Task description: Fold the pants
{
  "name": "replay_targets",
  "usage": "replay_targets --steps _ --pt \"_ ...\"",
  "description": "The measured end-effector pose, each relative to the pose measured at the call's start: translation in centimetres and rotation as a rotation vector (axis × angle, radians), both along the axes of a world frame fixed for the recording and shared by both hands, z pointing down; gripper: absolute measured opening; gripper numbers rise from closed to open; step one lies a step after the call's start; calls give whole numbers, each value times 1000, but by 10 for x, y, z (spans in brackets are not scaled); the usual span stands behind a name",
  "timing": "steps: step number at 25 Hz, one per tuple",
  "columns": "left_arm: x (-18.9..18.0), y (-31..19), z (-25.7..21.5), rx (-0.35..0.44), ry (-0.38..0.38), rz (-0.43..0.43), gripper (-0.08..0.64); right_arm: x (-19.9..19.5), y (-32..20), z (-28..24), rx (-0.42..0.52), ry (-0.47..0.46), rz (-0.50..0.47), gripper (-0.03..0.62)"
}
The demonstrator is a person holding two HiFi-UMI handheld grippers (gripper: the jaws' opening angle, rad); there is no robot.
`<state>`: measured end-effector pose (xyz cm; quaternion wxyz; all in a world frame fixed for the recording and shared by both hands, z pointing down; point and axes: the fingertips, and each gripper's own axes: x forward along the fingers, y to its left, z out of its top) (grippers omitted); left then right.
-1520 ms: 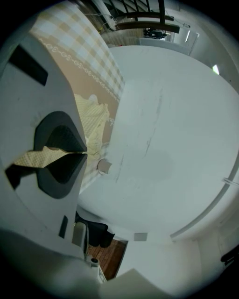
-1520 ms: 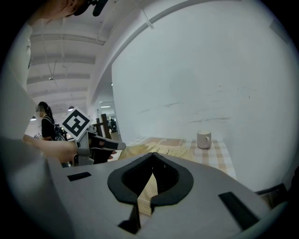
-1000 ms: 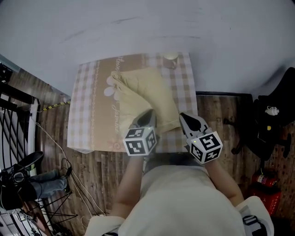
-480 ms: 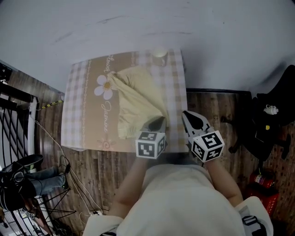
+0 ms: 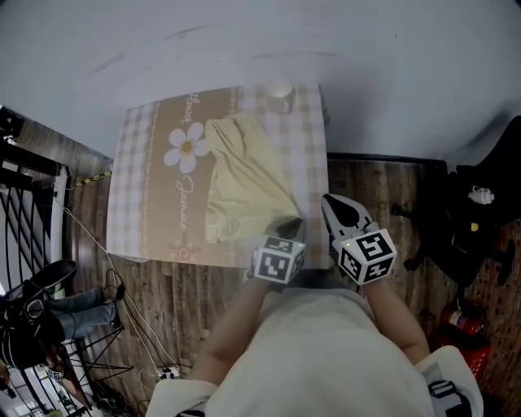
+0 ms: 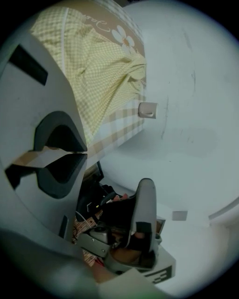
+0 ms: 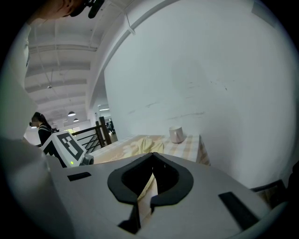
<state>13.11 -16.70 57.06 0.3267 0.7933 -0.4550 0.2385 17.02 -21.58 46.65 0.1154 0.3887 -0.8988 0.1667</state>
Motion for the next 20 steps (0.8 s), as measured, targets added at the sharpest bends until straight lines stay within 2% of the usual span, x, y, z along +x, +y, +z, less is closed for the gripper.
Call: replay_targets --steps 11,15,20 --pt "-2 -2 -5 8 13 -3 16 -8 -6 0 -6 -6 -31 0" --pt "-15 -8 -17 23 45 -44 84 -14 -11 0 -10 -3 -43 0" --pt "-56 -23 -30 68 28 -142 84 -31 -25 -2 -7 4 -66 0"
